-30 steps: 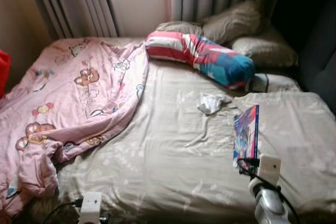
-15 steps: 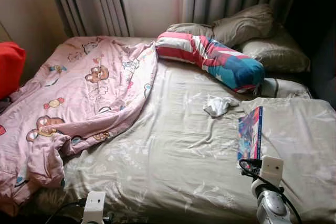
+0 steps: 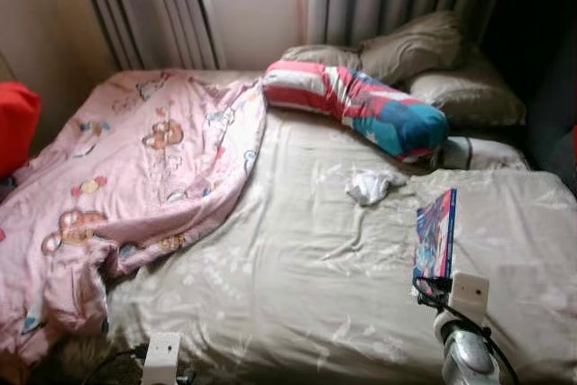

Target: Clean up the room

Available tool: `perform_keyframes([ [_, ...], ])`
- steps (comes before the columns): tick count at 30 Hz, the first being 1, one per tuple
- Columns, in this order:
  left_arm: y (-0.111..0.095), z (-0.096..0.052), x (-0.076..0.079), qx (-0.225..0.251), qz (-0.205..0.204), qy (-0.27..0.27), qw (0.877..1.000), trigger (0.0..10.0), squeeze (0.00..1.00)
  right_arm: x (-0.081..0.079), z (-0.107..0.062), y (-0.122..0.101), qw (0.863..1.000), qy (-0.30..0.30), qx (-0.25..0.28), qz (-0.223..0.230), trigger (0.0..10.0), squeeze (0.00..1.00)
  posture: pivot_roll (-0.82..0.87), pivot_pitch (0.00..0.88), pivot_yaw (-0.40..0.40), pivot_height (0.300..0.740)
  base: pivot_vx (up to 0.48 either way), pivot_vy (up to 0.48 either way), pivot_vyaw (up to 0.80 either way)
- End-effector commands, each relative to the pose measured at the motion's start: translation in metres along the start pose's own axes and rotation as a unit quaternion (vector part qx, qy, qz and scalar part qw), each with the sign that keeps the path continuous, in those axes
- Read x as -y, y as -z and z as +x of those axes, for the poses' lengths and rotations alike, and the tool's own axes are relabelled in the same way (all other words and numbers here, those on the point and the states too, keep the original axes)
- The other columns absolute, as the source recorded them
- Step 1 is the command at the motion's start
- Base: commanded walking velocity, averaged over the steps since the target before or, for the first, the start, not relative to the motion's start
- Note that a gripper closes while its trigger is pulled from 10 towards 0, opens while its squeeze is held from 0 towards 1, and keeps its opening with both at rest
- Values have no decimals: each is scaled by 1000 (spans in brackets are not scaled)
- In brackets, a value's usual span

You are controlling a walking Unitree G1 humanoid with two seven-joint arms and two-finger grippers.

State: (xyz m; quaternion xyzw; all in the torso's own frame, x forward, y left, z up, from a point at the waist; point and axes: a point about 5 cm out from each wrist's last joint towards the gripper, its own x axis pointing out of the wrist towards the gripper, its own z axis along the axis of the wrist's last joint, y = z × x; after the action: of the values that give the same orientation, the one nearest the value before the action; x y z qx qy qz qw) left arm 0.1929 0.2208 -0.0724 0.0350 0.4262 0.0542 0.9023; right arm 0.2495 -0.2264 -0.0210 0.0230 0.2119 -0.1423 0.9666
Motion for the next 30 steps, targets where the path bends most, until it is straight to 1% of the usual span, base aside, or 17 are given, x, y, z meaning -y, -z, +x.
perform_keyframes([
  [1, 6, -1, -4, -12, -2, -4, 1000, 10000, 0, -4, 4, -12, 1000, -4, 27, 2, 10000, 0, -104, 0, 15, 740, 259, 0, 0],
  [7, 8, -2, -5, -14, -3, -5, 1000, 10000, 0, -3, 3, -10, 1000, -3, 23, 1, 10000, 0, -103, 0, 14, 740, 257, 0, 0],
  [16, 12, -3, -7, -18, -5, -4, 1000, 10000, 0, -2, 4, -11, 1000, 2, 25, 6, 10000, 0, -100, 0, 11, 740, 0, 0, 0],
  [20, 9, -2, -5, -11, -2, -2, 1000, 10000, 0, -1, 3, -10, 1000, 4, 24, 8, 10000, 0, -99, 0, 12, 740, 0, 0, 0],
  [27, 8, -2, -5, -11, 0, -3, 1000, 10000, 0, -1, 3, -8, 1000, 4, 17, 12, 10000, 0, -99, 0, 13, 740, 0, 0, 0],
  [30, 8, -2, -5, -11, 1, -3, 1000, 10000, 0, -2, 3, -7, 1000, -1, 14, 16, 10000, 0, -100, 0, 15, 740, 0, 0, -642],
])
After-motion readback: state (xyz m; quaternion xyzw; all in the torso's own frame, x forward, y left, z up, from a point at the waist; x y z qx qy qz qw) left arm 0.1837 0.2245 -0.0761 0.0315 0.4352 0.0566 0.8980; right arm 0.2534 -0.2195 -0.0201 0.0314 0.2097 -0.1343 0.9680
